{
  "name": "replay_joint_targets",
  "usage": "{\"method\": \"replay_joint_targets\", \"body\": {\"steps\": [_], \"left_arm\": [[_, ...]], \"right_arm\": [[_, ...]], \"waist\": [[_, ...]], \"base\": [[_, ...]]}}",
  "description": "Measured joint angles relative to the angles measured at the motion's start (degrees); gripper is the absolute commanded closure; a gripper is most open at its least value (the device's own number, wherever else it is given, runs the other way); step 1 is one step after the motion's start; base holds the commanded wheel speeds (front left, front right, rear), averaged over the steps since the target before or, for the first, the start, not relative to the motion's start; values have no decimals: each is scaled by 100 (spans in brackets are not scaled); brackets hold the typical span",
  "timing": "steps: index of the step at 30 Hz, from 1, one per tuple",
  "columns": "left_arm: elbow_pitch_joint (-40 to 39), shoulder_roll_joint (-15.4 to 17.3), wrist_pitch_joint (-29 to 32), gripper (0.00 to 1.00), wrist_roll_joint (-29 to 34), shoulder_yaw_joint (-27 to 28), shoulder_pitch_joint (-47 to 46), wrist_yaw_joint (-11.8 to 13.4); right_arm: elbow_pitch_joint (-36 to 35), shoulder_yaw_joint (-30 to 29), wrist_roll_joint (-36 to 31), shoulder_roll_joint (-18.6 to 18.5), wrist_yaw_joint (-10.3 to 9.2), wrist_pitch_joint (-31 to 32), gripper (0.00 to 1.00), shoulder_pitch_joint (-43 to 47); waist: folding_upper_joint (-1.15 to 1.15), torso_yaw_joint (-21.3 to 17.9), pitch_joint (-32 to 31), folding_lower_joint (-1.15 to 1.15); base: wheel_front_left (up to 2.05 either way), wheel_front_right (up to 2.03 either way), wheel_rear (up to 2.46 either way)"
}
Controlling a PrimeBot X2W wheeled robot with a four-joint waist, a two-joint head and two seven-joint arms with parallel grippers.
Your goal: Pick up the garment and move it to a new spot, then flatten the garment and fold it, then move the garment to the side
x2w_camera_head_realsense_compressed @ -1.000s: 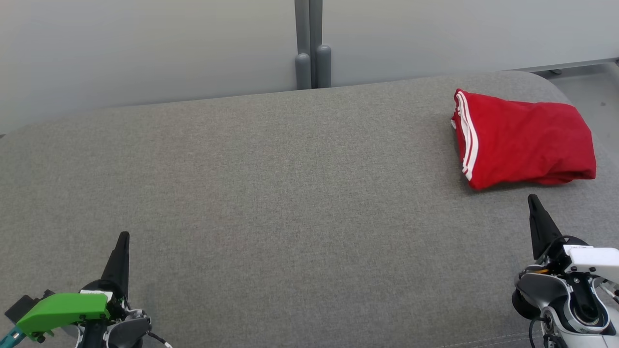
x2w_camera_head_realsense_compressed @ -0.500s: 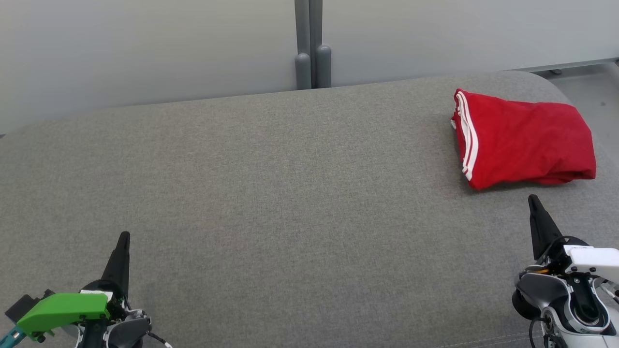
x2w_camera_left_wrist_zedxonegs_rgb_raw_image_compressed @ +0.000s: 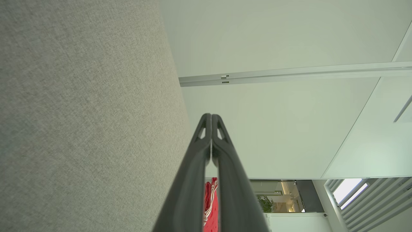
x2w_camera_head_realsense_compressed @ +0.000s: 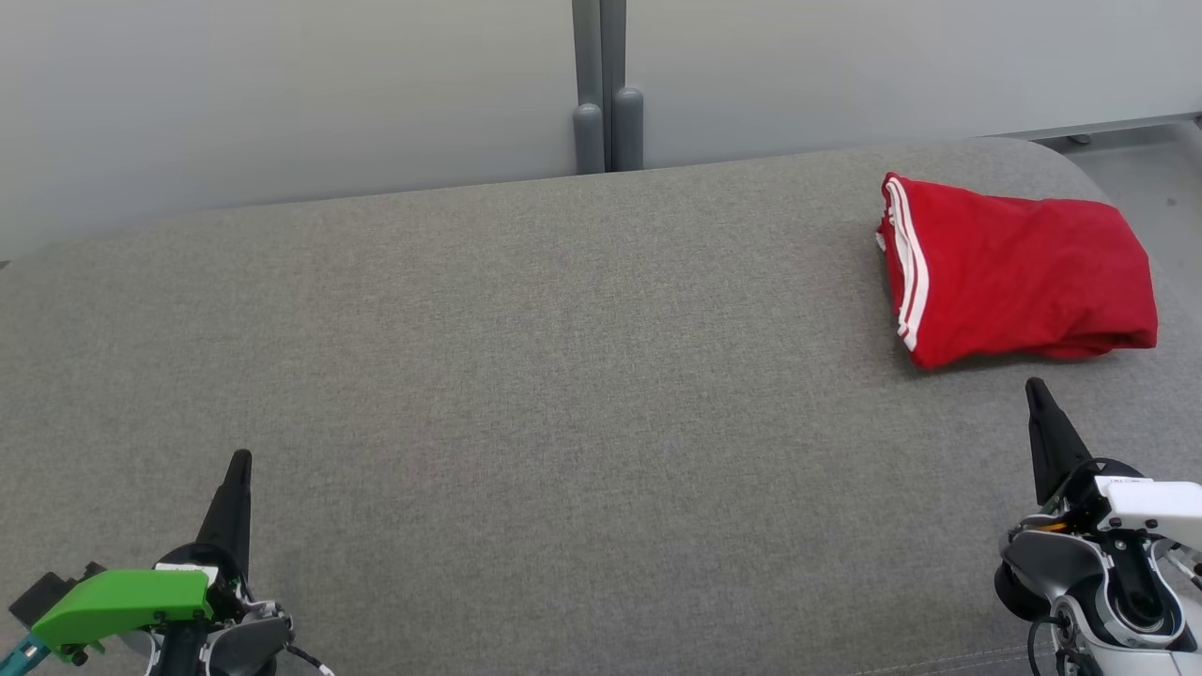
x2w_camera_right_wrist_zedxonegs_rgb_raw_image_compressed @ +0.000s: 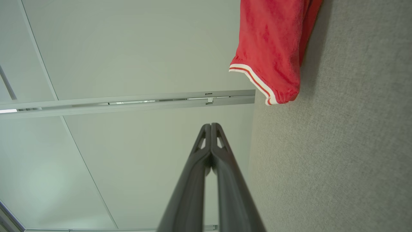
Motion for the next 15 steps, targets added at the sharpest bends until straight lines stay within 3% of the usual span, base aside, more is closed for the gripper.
{"method": "replay_joint_targets", "body": {"steps": [15], "left_arm": [[-3,0,0,100,0,5,-1,-42]], "right_arm": [[-2,-9,0,2,0,0,100,-1]], "waist": [[0,0,1,0]], "base": [[0,0,0]]}}
